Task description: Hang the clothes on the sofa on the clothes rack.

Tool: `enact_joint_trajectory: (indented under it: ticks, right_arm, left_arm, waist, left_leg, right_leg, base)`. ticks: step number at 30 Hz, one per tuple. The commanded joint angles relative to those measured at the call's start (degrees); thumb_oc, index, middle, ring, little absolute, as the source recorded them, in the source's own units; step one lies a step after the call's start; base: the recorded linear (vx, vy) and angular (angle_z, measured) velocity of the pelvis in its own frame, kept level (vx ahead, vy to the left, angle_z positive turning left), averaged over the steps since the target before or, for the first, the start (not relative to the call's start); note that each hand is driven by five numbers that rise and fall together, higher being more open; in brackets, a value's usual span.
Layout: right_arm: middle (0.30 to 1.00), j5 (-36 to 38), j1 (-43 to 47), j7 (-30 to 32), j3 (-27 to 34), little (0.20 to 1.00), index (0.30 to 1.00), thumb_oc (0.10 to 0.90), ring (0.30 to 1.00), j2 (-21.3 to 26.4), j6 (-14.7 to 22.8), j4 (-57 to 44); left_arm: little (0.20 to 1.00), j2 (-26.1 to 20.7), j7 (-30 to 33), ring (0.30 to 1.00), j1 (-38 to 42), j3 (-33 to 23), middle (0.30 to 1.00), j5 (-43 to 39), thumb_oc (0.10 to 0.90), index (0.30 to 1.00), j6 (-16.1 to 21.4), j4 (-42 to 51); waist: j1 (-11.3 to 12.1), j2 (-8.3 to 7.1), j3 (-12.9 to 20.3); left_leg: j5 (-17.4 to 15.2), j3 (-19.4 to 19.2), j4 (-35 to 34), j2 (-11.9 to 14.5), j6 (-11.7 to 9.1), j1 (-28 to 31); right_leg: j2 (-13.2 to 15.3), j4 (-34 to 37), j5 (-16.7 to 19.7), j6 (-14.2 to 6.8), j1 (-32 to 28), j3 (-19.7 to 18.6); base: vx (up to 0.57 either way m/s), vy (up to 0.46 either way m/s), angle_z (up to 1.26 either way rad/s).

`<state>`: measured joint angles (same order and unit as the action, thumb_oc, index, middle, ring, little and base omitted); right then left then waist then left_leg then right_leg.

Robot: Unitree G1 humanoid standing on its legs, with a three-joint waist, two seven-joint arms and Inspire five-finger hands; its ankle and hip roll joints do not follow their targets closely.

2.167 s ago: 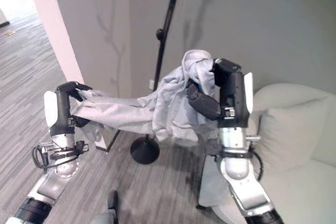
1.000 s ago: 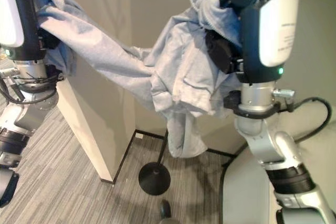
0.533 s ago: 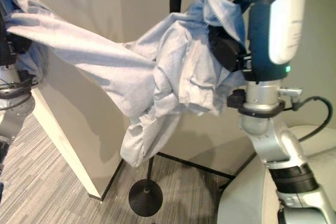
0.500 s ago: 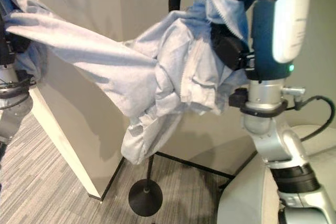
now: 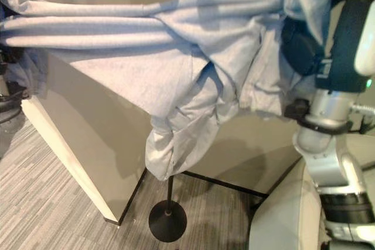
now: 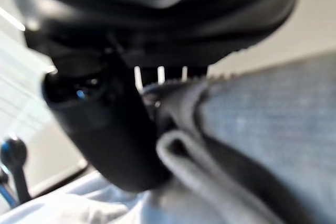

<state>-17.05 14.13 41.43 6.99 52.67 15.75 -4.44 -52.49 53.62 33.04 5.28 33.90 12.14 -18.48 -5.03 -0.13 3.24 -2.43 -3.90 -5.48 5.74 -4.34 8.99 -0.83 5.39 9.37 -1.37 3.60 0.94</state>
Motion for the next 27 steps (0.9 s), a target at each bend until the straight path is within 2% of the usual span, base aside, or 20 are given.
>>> enact_joint_trajectory:
  ticks: [1, 6, 8, 9, 10, 12, 18, 25, 27]
  right_arm:
    - [0.300, 6.4, -1.1, 0.1, 7.0, 0.300, 0.300, 0.400, 0.300, -3.2, 0.8, 2.8]
    - [0.300, 6.6, -10.2, -5.5, 5.5, 0.300, 0.300, 0.400, 0.300, -11.9, 2.3, -3.4]
    - [0.300, 6.3, -13.1, -7.2, 4.5, 0.300, 0.300, 0.400, 0.300, -14.6, 2.7, -5.5]
    - [0.300, 6.3, -13.4, -7.3, 4.6, 0.300, 0.300, 0.400, 0.300, -14.6, 2.6, -5.7]
    - [0.300, 6.8, -15.3, -8.6, 2.7, 0.300, 0.300, 0.400, 0.300, -17.4, 3.3, -6.9]
    - [0.300, 7.8, -18.4, -11.0, -0.4, 0.300, 0.300, 0.400, 0.300, -20.0, 4.1, -9.3]
    - [0.300, 13.1, -19.7, -15.5, -9.5, 0.300, 0.300, 0.400, 0.300, -22.8, 5.6, -9.8]
    - [0.300, 16.9, -17.5, -16.0, -16.0, 0.300, 0.300, 0.400, 0.300, -24.8, 6.1, -8.2]
    - [0.300, 20.1, -16.8, -16.8, -19.6, 0.300, 0.300, 0.400, 0.300, -25.9, 6.2, -7.0]
  left_arm:
    - [0.300, 3.2, -5.0, 0.300, -4.6, -1.9, 0.300, -4.1, 0.400, 0.300, -1.4, -7.0]
    - [0.300, 14.6, -7.4, 0.300, -14.7, -2.1, 0.300, -6.4, 0.400, 0.300, 1.2, -6.6]
    - [0.300, 17.8, -7.9, 0.300, -17.0, -1.0, 0.300, -7.3, 0.400, 0.300, 1.9, -7.5]
    - [0.300, 17.8, -7.9, 0.300, -17.2, -1.0, 0.300, -7.3, 0.400, 0.300, 2.0, -7.5]
    - [0.300, 20.8, -8.6, 0.300, -19.3, 0.3, 0.300, -8.4, 0.400, 0.300, 2.7, -7.6]
    - [0.300, 24.6, -10.1, 0.300, -22.5, 2.8, 0.300, -9.6, 0.400, 0.300, 3.8, -8.2]
    - [0.300, 31.5, -13.7, 0.300, -25.6, 10.2, 0.300, -15.6, 0.400, 0.300, 6.0, -9.0]
    - [0.300, 35.0, -16.7, 0.300, -26.3, 15.6, 0.300, -20.9, 0.400, 0.300, 7.6, -10.7]
    - [0.300, 36.3, -19.3, 0.300, -26.6, 17.9, 0.300, -25.9, 0.400, 0.300, 8.8, -10.2]
  waist:
    - [-1.3, -1.16, 3.1]
    - [-2.0, -1.42, 2.0]
    - [-2.2, -1.50, 1.9]
    - [-2.2, -1.49, 2.0]
    - [-2.4, -1.63, 1.5]
    - [-2.6, -1.85, 1.0]
    - [-2.0, -2.49, 0.1]
    - [-1.2, -2.86, -0.5]
    - [-0.7, -3.03, -0.7]
  left_leg:
    - [-2.3, -2.1, 0.5, 0.3, 0.4, -0.1]
    - [-2.4, -2.5, 0.5, 0.1, 0.6, -0.2]
    - [-2.4, -2.8, 0.5, 0.2, 0.7, -0.1]
    - [-2.4, -2.9, 0.5, 0.2, 0.7, -0.1]
    - [-2.4, -3.0, 0.5, 0.3, 0.8, -0.1]
    - [-2.2, -3.2, 0.5, 0.3, 0.8, -0.2]
    - [-1.8, -3.0, 0.5, 0.4, 1.0, -0.6]
    - [-1.5, -2.4, 0.5, 0.4, 1.1, -0.8]
    - [-1.4, -2.0, 0.5, 0.4, 1.2, -0.9]
  right_leg:
    - [4.8, -0.4, -7.9, -6.3, -5.7, -2.4]
    - [5.0, -0.4, -7.6, -6.2, -5.3, -2.9]
    - [5.0, -0.4, -7.5, -6.1, -5.1, -3.1]
    - [5.0, -0.4, -7.5, -6.1, -5.1, -3.1]
    - [4.9, -0.4, -7.5, -6.0, -4.9, -3.4]
    - [4.8, -0.4, -7.4, -5.9, -4.7, -3.7]
    - [4.8, -0.4, -7.3, -5.7, -4.4, -3.6]
    - [4.9, -0.4, -7.3, -5.5, -4.5, -2.9]
    - [5.0, -0.4, -7.3, -5.4, -4.7, -2.5]
  base:
    - [0.00, 0.000, 0.00]
    - [0.00, 0.000, 0.00]
    - [0.00, 0.000, 0.00]
    - [0.00, -0.013, -0.03]
    - [0.00, -0.011, -0.05]
    - [-0.02, -0.014, -0.06]
    - [-0.02, -0.012, 0.02]
    - [-0.02, -0.007, -0.10]
    - [-0.01, -0.001, 0.03]
